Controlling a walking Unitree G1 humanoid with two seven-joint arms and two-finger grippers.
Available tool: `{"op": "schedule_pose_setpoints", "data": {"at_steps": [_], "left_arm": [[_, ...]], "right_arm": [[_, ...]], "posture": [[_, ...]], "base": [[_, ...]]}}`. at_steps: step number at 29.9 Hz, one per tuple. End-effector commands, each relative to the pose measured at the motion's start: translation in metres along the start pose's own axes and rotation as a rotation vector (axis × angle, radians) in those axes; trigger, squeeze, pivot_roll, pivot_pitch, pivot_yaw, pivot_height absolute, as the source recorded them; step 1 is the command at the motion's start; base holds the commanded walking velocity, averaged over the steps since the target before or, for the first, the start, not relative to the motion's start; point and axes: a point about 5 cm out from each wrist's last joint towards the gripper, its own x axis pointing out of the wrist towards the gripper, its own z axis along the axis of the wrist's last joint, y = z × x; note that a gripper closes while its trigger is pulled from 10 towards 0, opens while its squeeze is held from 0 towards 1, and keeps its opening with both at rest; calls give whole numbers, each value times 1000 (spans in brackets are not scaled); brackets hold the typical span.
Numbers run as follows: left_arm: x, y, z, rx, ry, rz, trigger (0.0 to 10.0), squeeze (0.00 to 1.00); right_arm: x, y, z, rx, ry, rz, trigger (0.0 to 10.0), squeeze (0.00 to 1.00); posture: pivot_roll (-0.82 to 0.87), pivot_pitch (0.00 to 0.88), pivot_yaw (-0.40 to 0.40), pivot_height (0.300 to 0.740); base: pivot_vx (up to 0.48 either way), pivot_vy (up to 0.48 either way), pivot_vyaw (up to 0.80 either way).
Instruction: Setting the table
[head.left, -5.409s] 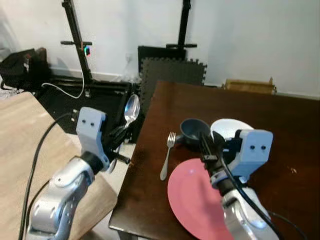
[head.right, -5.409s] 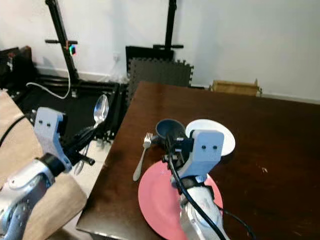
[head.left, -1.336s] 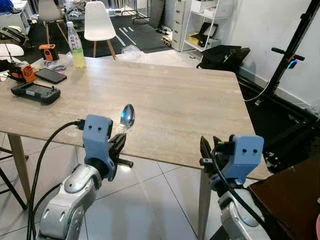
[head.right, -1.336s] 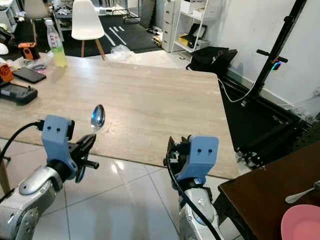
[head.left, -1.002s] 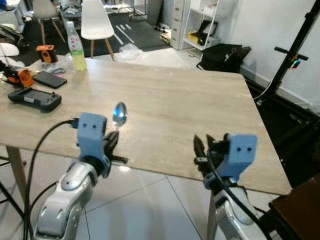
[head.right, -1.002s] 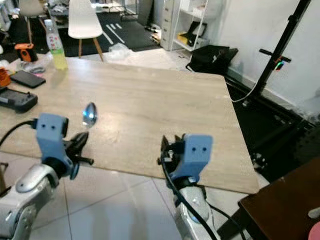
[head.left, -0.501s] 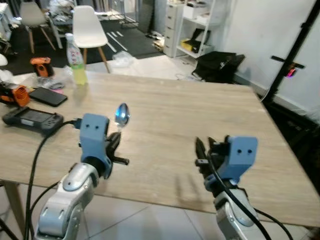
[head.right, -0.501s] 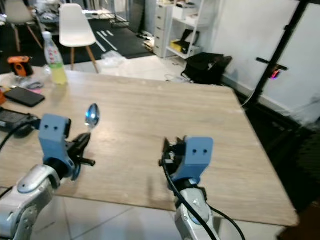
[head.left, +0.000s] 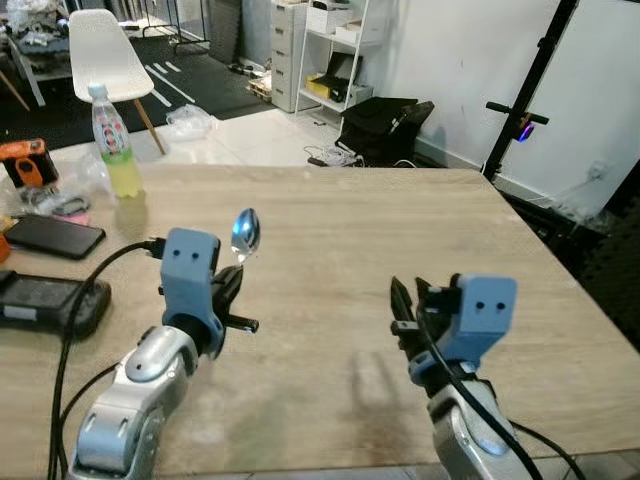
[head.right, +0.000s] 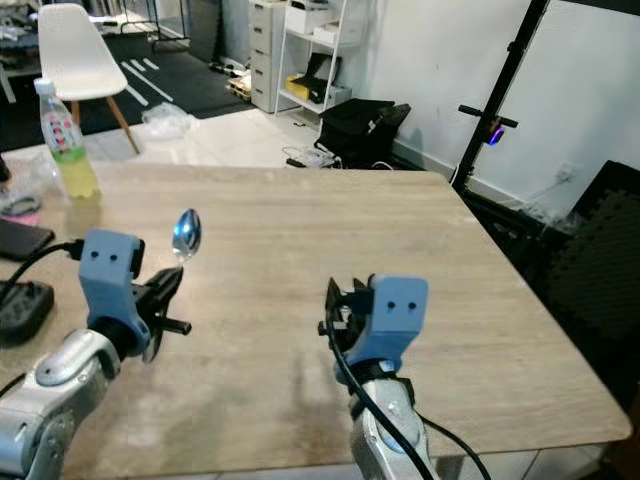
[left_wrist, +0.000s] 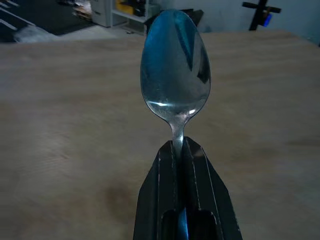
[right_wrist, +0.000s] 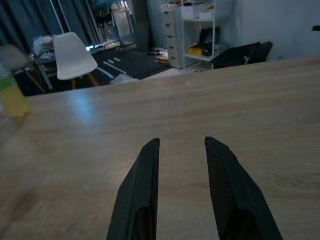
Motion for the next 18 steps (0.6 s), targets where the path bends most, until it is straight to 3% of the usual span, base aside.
{"op": "schedule_pose_setpoints", "data": {"at_steps": [1, 12, 18], "left_arm": [[0, -1, 1, 15, -9, -17, 10000, 0], [0, -1, 0, 28, 0, -21, 10000, 0], [-1, -5, -1, 22, 9, -44, 10000, 0]], "right_arm": [[-2, -2, 1, 6, -6, -13, 10000, 0], [-2, -2, 1, 9, -6, -15, 10000, 0], [-2, -2, 0, 11, -4, -15, 10000, 0]], "posture": [[71, 70, 27, 740], [70, 72, 29, 740], [73, 72, 28, 740]], "base": [[454, 0, 0], [460, 0, 0], [41, 0, 0]]}}
